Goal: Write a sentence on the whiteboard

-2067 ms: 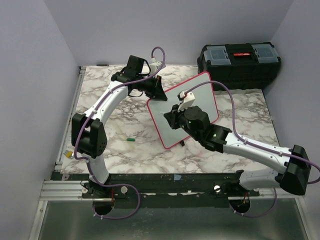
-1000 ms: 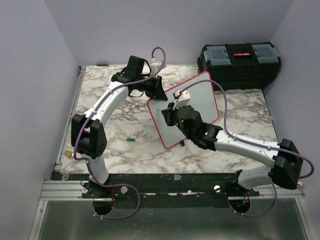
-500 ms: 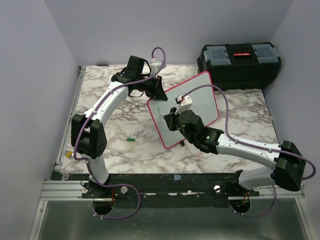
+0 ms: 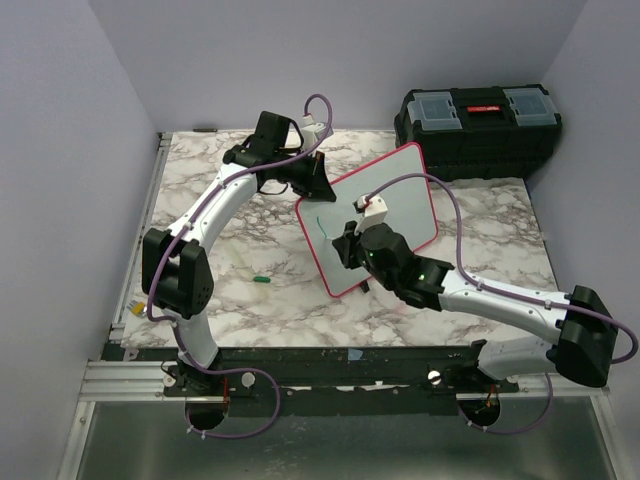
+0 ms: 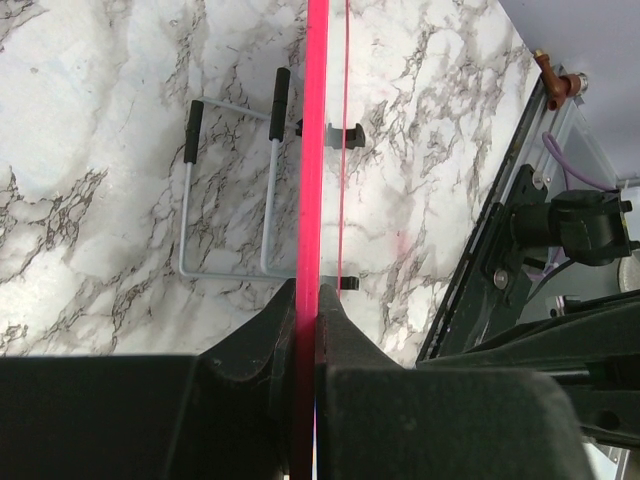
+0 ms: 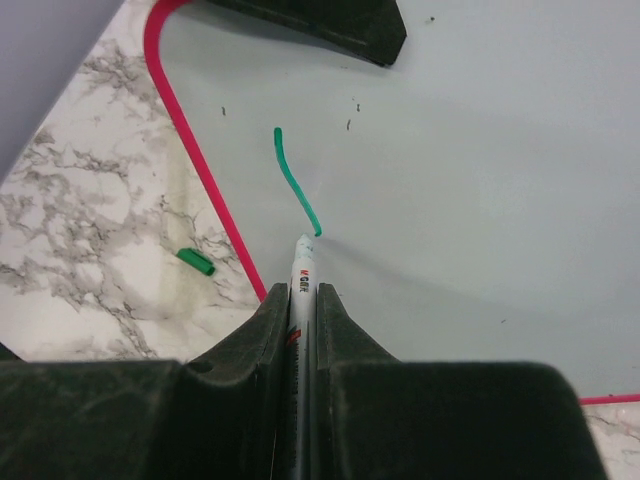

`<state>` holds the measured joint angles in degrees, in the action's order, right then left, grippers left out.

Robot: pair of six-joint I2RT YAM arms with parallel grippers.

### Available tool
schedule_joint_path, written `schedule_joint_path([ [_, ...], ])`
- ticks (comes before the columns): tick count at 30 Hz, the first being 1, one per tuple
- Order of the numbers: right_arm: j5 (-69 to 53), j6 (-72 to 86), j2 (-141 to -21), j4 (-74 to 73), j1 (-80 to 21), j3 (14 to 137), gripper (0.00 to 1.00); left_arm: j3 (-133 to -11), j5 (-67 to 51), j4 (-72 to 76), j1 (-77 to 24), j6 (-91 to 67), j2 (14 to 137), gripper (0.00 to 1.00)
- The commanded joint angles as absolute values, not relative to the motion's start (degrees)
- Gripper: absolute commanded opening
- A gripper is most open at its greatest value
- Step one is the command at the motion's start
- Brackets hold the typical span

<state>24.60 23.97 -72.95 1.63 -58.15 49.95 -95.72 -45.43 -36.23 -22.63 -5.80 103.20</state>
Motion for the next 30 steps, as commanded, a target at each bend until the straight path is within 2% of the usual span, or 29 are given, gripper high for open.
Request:
schedule_joint_path([
  [1, 21.7, 23.9, -70.0, 2.4, -58.2, 51.3, 0.01, -94.9, -37.6, -36.1, -22.9, -2.5, 102.0, 0.00],
  [11, 31.2, 25.4, -72.7, 3.4, -58.2, 53.7, 0.01, -94.9, -37.4, -36.4, -22.9, -2.2, 101.9, 0.00],
  [30, 35.0, 23.9, -77.0, 7.1, -58.2, 55.8, 0.01, -95.2, -37.5, -36.8, -22.9, -1.8, 101.9, 0.00],
])
